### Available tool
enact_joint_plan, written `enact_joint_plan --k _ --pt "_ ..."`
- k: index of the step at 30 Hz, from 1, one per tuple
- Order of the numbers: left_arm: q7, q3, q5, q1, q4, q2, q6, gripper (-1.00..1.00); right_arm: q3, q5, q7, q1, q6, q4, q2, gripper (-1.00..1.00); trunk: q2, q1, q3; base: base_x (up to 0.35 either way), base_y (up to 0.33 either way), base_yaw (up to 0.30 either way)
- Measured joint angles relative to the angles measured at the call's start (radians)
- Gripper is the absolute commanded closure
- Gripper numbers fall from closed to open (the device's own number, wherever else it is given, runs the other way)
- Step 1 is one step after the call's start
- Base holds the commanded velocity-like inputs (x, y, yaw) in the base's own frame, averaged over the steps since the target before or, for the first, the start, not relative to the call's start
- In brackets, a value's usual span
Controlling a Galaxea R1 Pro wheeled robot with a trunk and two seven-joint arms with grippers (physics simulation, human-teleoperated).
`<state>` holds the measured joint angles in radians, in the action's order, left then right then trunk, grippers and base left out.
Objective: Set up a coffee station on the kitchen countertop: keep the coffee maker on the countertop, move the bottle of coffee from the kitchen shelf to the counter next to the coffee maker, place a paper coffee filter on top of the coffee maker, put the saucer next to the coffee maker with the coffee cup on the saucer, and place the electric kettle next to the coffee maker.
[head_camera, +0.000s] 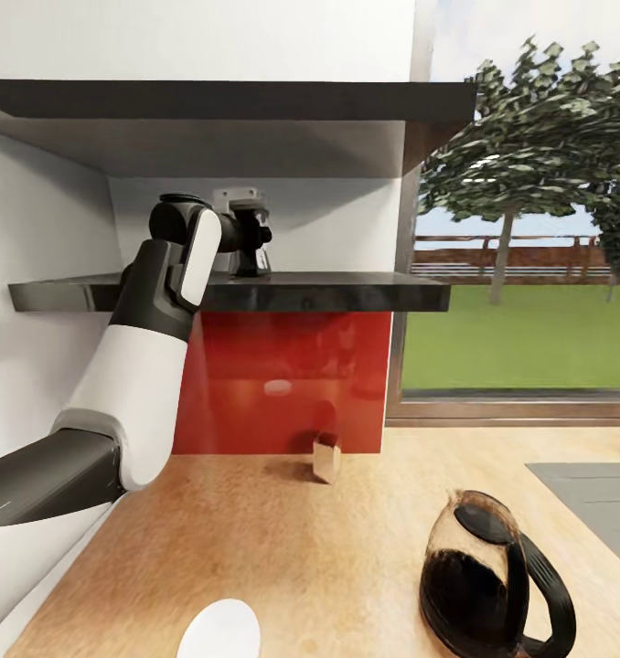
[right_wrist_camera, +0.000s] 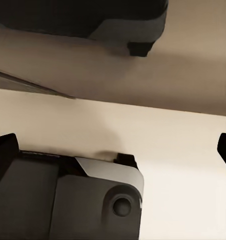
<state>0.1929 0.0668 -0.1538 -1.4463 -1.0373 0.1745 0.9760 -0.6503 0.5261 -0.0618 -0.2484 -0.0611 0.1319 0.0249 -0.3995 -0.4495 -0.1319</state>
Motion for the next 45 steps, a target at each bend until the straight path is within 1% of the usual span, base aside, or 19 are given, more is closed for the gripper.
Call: enact_joint_plan --k 6,12,24,30,40,45 --pt "0.0 -0.001 0.0 0.0 -0.001 0.0 0.0 -1.0 -0.004 0.004 0.0 0.001 -0.001 0.0 0.0 -1.0 0.0 0.0 0.0 0.012 -0.004 0.0" --pt "0.0 -0.002 0.0 0.0 0.0 0.0 0.0 -1.0 0.011 -0.004 0.0 0.017 0.0 -0.001 0.0 -1.0 0.0 0.0 0.0 0.08 -0.001 0.0" --pt "0.0 -0.002 0.0 0.0 -0.001 0.0 0.0 -1.0 0.004 -0.001 0.0 0.023 0.0 0.0 0.0 -1.0 0.0 0.0 0.0 0.023 0.0 0.0" --pt "0.0 -0.003 0.0 0.0 -0.001 0.0 0.0 -1.0 0.012 -0.003 0.0 0.055 0.0 -0.001 0.0 -1.0 0.0 0.0 0.0 0.138 0.0 0.0" --pt "0.0 -0.003 0.0 0.0 -0.002 0.0 0.0 -1.0 0.002 0.0 0.0 0.06 0.0 -0.001 0.0 -1.0 0.0 0.0 0.0 0.016 0.0 0.0" --pt "0.0 -0.003 0.0 0.0 -0.001 0.0 0.0 -1.0 0.009 -0.002 0.0 0.067 0.0 0.0 0.0 -1.0 0.0 0.0 0.0 0.066 0.0 0.0"
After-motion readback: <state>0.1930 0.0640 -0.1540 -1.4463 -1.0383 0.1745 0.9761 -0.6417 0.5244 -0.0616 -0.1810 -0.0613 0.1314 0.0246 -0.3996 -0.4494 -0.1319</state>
